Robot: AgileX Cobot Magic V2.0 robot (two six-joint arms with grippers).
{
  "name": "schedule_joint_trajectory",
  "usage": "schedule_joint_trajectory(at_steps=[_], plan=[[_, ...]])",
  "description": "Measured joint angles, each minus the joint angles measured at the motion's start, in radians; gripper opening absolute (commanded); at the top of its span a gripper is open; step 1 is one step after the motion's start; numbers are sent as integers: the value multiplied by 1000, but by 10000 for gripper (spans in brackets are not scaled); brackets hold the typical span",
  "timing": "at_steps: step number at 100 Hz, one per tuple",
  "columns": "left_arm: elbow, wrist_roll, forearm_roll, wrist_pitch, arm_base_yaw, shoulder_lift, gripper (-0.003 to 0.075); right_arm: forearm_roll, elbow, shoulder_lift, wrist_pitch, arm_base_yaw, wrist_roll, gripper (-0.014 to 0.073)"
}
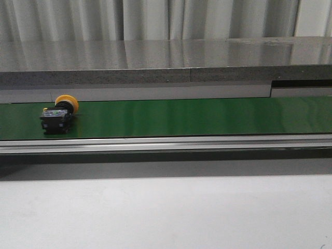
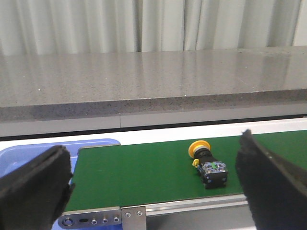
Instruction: Move button from left to right
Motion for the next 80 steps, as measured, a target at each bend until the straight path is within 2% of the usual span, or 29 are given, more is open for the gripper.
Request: schedule_joint_trajectory(at_steps=[16, 23, 33, 52, 64, 80], plan=[[4, 0, -2, 0, 0, -2, 666, 0, 0, 0, 0, 0, 0, -67], [4, 0, -2, 0, 0, -2, 626, 0, 0, 0, 0, 0, 0, -67], [4, 0, -2, 0, 0, -2, 507, 0, 0, 0, 0, 0, 0, -67], [4, 0, -2, 0, 0, -2, 162, 0, 0, 0, 0, 0, 0, -67], [4, 0, -2, 0, 0, -2, -22, 0, 0, 0, 0, 0, 2, -67], [4, 0, -2, 2, 0, -2, -20, 0, 0, 0, 0, 0, 2, -67]])
